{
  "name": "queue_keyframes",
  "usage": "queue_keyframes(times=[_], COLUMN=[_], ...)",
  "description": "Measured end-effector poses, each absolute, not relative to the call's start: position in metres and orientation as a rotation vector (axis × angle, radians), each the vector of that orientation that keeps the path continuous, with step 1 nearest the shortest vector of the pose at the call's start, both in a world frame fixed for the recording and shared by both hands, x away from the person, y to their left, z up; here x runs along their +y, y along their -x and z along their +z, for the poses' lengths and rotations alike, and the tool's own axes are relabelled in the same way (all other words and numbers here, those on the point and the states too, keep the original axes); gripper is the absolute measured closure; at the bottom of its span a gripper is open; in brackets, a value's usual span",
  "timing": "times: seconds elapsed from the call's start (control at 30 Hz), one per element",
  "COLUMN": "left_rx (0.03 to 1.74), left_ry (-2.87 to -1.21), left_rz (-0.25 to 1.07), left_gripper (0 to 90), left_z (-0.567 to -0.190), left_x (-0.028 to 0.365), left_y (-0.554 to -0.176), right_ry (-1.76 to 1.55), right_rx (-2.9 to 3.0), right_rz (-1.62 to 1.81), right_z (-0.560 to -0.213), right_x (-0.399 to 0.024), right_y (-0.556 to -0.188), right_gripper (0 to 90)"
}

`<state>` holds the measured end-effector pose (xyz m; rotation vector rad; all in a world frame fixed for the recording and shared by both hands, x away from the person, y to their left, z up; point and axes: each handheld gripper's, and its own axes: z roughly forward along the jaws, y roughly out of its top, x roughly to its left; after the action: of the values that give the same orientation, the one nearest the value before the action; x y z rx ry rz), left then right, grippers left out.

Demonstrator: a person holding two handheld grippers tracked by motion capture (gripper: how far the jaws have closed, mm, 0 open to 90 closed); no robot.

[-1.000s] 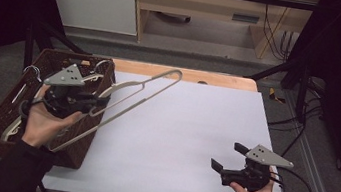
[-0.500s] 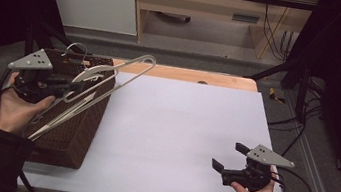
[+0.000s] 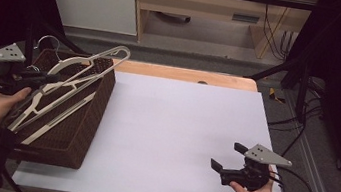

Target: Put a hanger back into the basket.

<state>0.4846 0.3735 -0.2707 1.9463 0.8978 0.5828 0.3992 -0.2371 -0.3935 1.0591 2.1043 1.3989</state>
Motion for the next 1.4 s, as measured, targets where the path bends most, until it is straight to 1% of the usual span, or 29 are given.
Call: queue_keyframes(times=[0.37, 0.7, 0.8, 0.97, 1.07, 1.23, 1.4], left_rx=[0.964, 0.992, 1.017, 1.053, 1.075, 1.076, 1.107], left_ry=[-1.934, -1.937, -1.917, -1.938, -1.950, -1.951, -2.026], left_rz=[0.566, 0.552, 0.540, 0.532, 0.534, 0.487, 0.426], left_gripper=[85.9, 85.9, 85.9, 85.8, 85.8, 85.9, 85.8], left_z=[-0.292, -0.305, -0.309, -0.320, -0.326, -0.335, -0.350], left_x=[0.408, 0.422, 0.426, 0.433, 0.434, 0.433, 0.421], left_y=[-0.492, -0.495, -0.497, -0.496, -0.497, -0.498, -0.505], right_ry=[-1.057, -1.059, -1.060, -1.059, -1.059, -1.065, -1.059], right_rx=[2.107, 2.114, 2.115, 2.124, 2.127, 2.130, 2.128], right_rz=[1.399, 1.400, 1.397, 1.399, 1.394, 1.395, 1.395], right_z=[-0.394, -0.395, -0.395, -0.395, -0.396, -0.396, -0.396], right_x=[-0.238, -0.236, -0.236, -0.236, -0.235, -0.234, -0.235], right_y=[-0.400, -0.401, -0.401, -0.401, -0.401, -0.401, -0.401], right_gripper=[2.8, 2.7, 2.7, 2.7, 2.7, 2.7, 2.7])
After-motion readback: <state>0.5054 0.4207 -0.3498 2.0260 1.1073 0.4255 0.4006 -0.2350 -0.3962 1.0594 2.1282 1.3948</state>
